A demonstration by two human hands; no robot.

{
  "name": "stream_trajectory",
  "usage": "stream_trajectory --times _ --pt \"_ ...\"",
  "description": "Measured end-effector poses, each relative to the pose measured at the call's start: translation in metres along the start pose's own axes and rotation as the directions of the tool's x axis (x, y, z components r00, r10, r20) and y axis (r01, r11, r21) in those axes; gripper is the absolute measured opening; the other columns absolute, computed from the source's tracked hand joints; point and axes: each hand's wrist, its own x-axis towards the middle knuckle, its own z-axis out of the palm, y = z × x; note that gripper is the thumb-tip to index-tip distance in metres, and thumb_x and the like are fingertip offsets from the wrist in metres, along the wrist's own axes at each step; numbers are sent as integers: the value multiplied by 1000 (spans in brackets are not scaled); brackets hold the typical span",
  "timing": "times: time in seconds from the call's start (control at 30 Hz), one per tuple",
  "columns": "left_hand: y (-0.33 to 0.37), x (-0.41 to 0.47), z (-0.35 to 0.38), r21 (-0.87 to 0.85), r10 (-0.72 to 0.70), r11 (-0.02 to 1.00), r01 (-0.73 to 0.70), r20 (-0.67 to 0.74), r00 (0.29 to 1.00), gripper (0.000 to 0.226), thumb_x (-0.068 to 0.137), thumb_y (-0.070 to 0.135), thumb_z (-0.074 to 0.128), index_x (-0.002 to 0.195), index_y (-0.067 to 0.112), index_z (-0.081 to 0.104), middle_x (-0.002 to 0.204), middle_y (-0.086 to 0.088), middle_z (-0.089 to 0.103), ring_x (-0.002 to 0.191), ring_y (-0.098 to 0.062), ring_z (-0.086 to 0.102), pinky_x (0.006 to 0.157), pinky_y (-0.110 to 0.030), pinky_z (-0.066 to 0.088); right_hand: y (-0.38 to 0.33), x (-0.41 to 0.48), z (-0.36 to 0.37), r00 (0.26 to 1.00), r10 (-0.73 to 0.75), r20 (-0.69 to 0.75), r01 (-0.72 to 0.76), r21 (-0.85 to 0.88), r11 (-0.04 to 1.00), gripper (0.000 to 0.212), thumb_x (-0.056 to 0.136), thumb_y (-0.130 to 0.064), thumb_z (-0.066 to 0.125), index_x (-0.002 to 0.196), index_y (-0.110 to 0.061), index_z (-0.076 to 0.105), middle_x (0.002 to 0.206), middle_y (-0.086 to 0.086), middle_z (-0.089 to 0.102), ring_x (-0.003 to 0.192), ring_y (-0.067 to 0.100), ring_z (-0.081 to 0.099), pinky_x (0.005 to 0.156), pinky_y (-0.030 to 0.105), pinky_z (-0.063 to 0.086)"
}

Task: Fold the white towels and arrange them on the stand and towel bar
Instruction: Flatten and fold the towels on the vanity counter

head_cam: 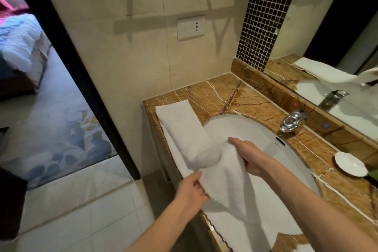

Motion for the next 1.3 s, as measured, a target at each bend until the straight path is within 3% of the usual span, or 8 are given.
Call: stream_trajectory --times 0.2,0.4,0.57,0.6,0.73,0.93,1.13,1.3 --pt "3 -13 -14 31 88 996 -89 13 996 45 93 4 53 137 13 46 119 -15 64 105 -33 65 74 -44 57 0 -9 -6 999 -25 28 29 -135 990 39 87 -42 62 103 -7 68 95 11 75 89 30 71 91 44 54" --pt "-5 -23 -20 30 154 987 -155 33 988 43 91 -8 47 131 6 51 126 -16 60 109 -34 61 83 -44 54 -8 -28 -30 997 -19 71 44 -382 923 23 89 -33 57 85 -11 64 54 -2 61 45 12 54 46 21 38" --pt "-15 -32 -28 -6 180 984 -180 36 983 40 87 -13 52 120 7 60 119 -14 64 105 -33 63 85 -43 55 4 -43 -45 983 57 177 49 -544 837 19 87 -16 57 68 -15 55 71 1 42 65 17 41 70 33 31" --pt "-15 -33 -30 -5 190 982 -190 53 980 40 86 -13 54 118 9 61 121 -13 63 106 -32 64 84 -41 56 9 -48 -46 977 74 203 54 -561 826 8 85 -15 59 79 -10 61 83 2 45 78 18 50 81 35 36" --pt "-13 -37 -32 94 235 964 -249 137 962 46 81 -15 59 114 17 64 125 -8 62 107 -26 65 79 -34 57 31 -56 -58 970 122 210 32 -610 792 46 84 -11 64 127 -3 51 130 7 53 120 23 51 112 40 34" --pt "-22 -39 -35 242 261 926 -291 148 954 55 80 -14 62 115 29 63 125 6 56 111 -24 60 80 -43 58 37 -67 -52 976 57 208 51 -479 876 25 91 -15 62 116 -12 60 118 10 63 106 27 64 93 45 53" --pt "-39 -48 -38 244 284 917 -317 161 945 63 80 -15 61 119 35 58 132 9 51 112 -18 57 77 -36 57 38 -79 -62 979 90 181 -5 -425 905 46 85 -11 66 129 -7 53 129 9 58 112 28 61 100 45 49" --pt "-53 -50 -36 164 277 941 -296 130 952 57 82 -12 60 126 24 56 136 -5 53 111 -19 60 72 -24 56 48 -94 -84 923 225 312 -91 -391 916 29 88 -12 64 112 5 60 107 18 71 94 29 71 70 31 57"
